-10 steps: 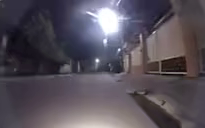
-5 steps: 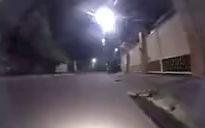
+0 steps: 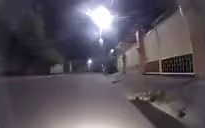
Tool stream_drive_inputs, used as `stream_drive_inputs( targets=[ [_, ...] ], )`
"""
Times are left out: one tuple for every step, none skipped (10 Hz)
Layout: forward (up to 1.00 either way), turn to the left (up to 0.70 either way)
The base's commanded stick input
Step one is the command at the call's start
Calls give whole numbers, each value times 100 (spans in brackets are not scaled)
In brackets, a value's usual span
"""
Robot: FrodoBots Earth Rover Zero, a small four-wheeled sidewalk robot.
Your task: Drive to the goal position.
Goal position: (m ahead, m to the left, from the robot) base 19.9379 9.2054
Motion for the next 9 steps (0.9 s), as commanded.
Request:
stream_drive_inputs(
  targets=[
    [70,0],
    [70,0],
    [70,0],
    [70,0],
    [70,0],
    [70,0],
    [70,0],
    [70,0],
    [70,0]
  ],
)
